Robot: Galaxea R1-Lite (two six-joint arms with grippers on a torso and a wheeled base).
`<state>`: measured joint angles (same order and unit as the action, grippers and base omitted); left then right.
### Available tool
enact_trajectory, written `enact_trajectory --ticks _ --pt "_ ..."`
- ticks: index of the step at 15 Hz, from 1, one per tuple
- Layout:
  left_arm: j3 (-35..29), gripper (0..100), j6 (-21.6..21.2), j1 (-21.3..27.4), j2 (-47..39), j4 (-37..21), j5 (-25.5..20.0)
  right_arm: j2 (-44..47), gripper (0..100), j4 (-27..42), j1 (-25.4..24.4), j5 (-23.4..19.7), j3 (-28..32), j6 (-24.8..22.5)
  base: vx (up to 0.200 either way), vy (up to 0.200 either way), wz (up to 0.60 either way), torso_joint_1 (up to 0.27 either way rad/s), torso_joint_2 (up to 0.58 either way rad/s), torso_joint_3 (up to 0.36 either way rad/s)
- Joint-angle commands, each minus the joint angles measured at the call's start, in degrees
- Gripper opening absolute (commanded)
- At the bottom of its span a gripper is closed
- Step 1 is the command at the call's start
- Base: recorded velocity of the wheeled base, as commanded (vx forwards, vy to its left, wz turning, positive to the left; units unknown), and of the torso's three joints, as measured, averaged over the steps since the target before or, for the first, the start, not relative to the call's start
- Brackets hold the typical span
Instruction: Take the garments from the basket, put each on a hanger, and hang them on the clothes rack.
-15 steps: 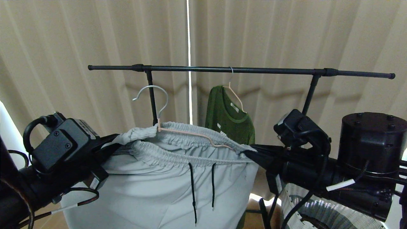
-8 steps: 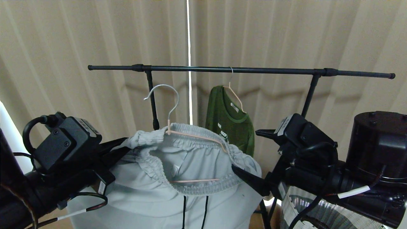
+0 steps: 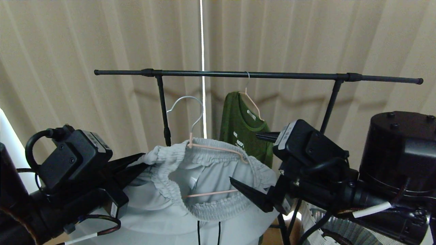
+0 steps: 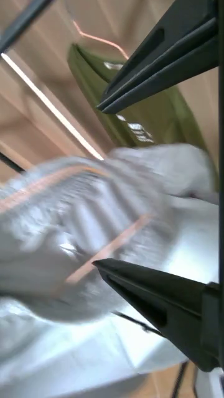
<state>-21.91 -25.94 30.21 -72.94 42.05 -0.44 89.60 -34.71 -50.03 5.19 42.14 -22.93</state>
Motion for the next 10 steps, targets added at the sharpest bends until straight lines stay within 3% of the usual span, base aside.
enact_trajectory --ticks 1,6,10 --pt "0.0 0 0.1 1.6 0.7 0.1 -0.1 3.9 100 0.0 0.0 0.5 2.7 -0.2 0.0 0.0 0.0 0.0 0.0 0.0" --pt "1.7 0 0.8 4.3 1.1 5.2 -0.2 8.0 100 -0.8 2.7 1.4 4.6 -0.4 0.0 0.0 0.0 0.0 0.0 0.0" --pt "2.4 0 0.9 4.6 1.3 5.4 -0.3 7.9 100 -2.2 3.1 1.4 4.4 -0.5 0.0 0.0 0.0 0.0 0.0 0.0"
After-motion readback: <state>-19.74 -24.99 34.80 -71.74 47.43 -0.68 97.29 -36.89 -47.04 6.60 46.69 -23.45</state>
